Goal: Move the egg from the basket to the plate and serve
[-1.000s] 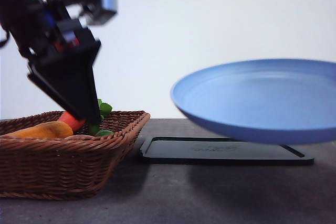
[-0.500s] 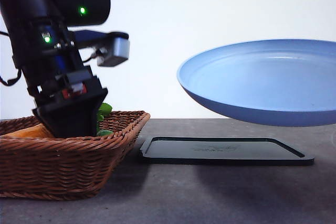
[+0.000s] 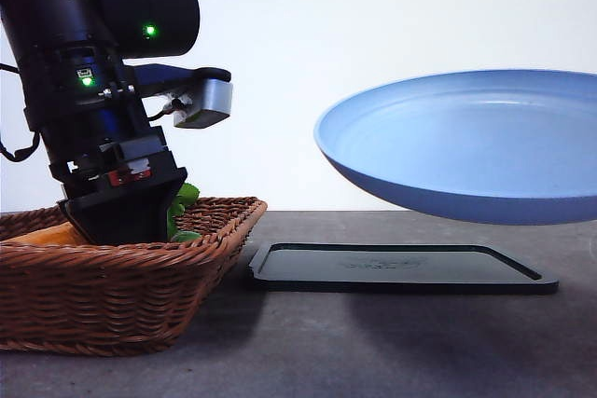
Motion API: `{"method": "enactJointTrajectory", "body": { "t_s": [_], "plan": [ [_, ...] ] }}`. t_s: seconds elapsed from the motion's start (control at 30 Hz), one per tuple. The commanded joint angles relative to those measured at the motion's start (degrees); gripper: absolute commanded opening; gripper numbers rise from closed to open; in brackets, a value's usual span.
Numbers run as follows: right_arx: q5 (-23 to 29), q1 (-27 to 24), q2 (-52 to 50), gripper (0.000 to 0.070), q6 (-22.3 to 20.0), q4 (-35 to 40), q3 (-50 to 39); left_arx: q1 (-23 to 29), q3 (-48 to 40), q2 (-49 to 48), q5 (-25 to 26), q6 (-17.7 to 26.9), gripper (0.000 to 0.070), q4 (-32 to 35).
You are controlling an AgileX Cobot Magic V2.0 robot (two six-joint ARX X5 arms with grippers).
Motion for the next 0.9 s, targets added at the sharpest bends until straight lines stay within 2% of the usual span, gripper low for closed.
{"method": "enactJointTrajectory", "body": {
  "t_s": [0.0, 0.27, 0.37, 0.43, 0.5, 0.63, 0.77, 0.87],
  "plan": [
    [-0.2, 0.0, 0.2, 0.0, 0.1, 0.6, 0.3, -0.5, 2.3, 0.8, -0.2, 0.5, 0.0164, -1.2],
    [-0.2, 0.1, 0.7, 0.0, 1.1, 0.6, 0.3, -0.5, 16.3, 0.8, -0.1, -0.2, 0.0164, -17.3],
    [-0.5, 0.3, 2.3, 0.0, 2.1, 0.5, 0.3, -0.9, 23.0, 0.8, 1.3, -3.2, 0.0164, -21.0],
    [-1.2, 0.3, 3.9, 0.0, 2.1, 0.3, 0.3, -1.3, 26.9, 0.8, 4.3, -8.1, 0.0164, -21.2],
    [-3.1, 0.3, 5.9, 0.0, 2.1, 0.1, 0.3, -2.0, 30.0, 0.8, 9.6, -12.8, 0.0165, -19.8],
    [-7.9, 0.6, 9.7, 0.0, 2.1, 0.2, 0.3, -5.1, 31.3, 0.8, 19.2, -15.2, 0.0165, -12.9],
    [-9.4, 1.8, 12.7, 0.0, 2.1, 0.2, 0.3, -9.3, 31.2, 1.3, 19.3, -15.1, 0.0165, -10.1],
    [-9.5, 2.5, 13.9, 0.0, 2.1, 0.2, 0.3, -13.3, 31.2, 2.7, 16.7, -14.9, 0.0165, -10.0]
  ]
}}
